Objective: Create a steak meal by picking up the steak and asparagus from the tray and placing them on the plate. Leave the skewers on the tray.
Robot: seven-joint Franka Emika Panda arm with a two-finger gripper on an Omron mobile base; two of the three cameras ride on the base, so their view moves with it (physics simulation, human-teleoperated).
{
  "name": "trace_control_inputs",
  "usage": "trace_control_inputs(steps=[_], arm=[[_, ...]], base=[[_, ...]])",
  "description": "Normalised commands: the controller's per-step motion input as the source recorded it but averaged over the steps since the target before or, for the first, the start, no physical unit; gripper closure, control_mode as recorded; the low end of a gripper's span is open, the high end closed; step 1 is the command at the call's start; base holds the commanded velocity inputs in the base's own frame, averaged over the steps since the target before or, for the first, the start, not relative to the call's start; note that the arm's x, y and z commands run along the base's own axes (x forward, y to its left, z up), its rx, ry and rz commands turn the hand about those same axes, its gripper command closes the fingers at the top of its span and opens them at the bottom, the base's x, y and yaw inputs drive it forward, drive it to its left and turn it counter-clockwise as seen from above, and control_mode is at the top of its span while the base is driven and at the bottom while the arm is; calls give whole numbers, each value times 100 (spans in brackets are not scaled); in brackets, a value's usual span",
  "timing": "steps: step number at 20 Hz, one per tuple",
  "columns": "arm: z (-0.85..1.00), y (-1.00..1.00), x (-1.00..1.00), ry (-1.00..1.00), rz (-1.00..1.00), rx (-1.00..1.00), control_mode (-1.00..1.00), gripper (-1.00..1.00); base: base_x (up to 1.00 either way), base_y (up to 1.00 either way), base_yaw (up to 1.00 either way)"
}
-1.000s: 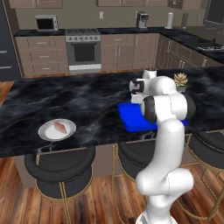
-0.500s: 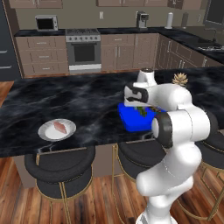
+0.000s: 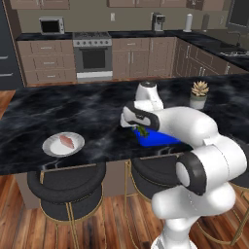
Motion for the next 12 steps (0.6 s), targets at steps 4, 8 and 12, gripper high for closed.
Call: trace_control_inputs(steps=[4, 8, 12], arm=[[0, 100, -1, 7, 15, 0, -100, 100], [9, 100, 1, 6, 14, 0, -100, 100], [8, 100, 8, 4, 13, 0, -100, 100]], base=[[0, 0, 0], [0, 0, 0], [0, 0, 0]])
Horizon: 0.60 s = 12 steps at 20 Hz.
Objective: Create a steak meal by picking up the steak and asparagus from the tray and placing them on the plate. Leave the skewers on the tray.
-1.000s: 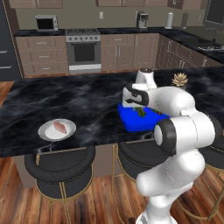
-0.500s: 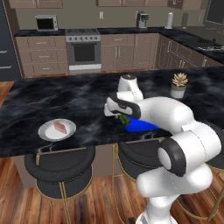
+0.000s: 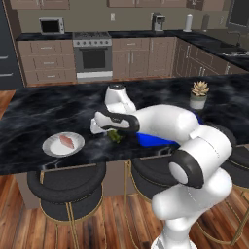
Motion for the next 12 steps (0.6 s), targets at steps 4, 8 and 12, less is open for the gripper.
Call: trace_control_inputs(steps=[4, 8, 12], arm=[[0, 100, 13, 4, 12, -2, -100, 100], [0, 100, 22, 5, 9, -4, -100, 100], [-8, 96, 50, 11, 5, -3, -100, 100]], base=[[0, 0, 0], [0, 0, 0], [0, 0, 0]])
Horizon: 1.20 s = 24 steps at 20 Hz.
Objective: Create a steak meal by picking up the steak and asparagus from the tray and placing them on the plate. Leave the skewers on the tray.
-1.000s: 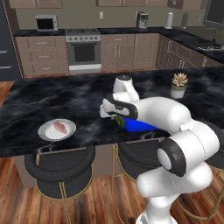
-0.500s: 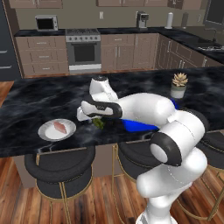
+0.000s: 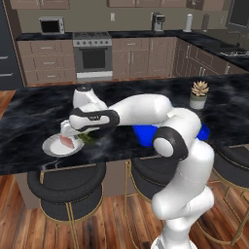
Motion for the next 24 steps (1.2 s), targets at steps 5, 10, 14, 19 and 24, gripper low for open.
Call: trace_control_inputs(steps=[5, 10, 14, 19, 24], arm=[[-27, 79, 64, 11, 4, -5, -100, 100], [-30, 64, 61, 4, 2, -4, -100, 100], [-30, 56, 42, 0, 1, -4, -100, 100], [-35, 20, 24, 0, 0, -4, -100, 100], [-44, -1, 15, 0, 0, -2, -100, 100]], base=[[0, 0, 0], [0, 0, 0], [0, 0, 0], [0, 0, 0], [0, 0, 0]])
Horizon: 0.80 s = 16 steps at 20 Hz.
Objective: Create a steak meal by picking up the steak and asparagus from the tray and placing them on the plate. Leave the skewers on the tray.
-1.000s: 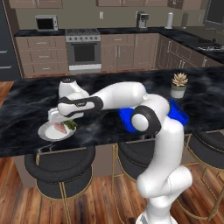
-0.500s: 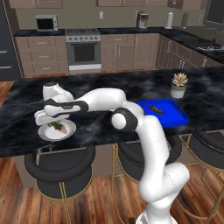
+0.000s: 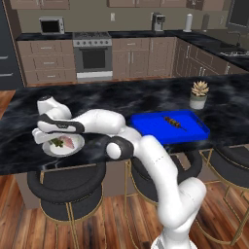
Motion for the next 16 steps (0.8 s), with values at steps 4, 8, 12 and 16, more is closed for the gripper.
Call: trace_control_inputs(steps=[4, 8, 12, 16], arm=[[-41, -19, 5, 0, 0, 0, -100, 100], [-36, -26, 6, 0, 0, 0, -100, 100], [-28, -27, 2, 0, 0, 0, -100, -100], [-9, -27, -7, 0, 0, 0, -100, -100]], base=[[0, 0, 0], [0, 0, 0], [0, 0, 0], [0, 0, 0]])
